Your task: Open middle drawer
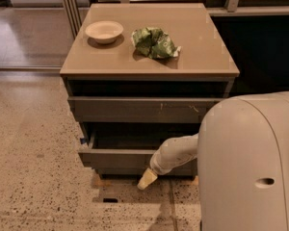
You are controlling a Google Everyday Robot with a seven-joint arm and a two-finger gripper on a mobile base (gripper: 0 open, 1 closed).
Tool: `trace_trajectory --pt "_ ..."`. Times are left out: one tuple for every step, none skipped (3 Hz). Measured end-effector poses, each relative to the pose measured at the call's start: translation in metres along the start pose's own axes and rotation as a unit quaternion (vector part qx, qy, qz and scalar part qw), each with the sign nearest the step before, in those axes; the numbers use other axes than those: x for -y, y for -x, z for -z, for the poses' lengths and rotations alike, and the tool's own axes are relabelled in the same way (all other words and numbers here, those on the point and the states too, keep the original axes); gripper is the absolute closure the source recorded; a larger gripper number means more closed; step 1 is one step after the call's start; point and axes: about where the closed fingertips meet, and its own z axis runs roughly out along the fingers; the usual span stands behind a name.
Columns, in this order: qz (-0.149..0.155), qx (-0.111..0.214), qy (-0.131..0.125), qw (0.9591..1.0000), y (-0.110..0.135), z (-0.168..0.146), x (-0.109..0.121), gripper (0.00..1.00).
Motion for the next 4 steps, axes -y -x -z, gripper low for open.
trace_trajectory --pt "0.003 -0.001 0.007 1.0 0.0 0.005 -0.006 0.0" --pt "0.003 -0.001 0.007 1.0 0.0 0.005 -0.006 0.0" --pt "0.006 0.007 0.017 0.9998 -0.003 0.005 -0.016 0.0" --pt "0.004 0.016 0.039 0.9991 -0.008 0.015 -0.034 0.0"
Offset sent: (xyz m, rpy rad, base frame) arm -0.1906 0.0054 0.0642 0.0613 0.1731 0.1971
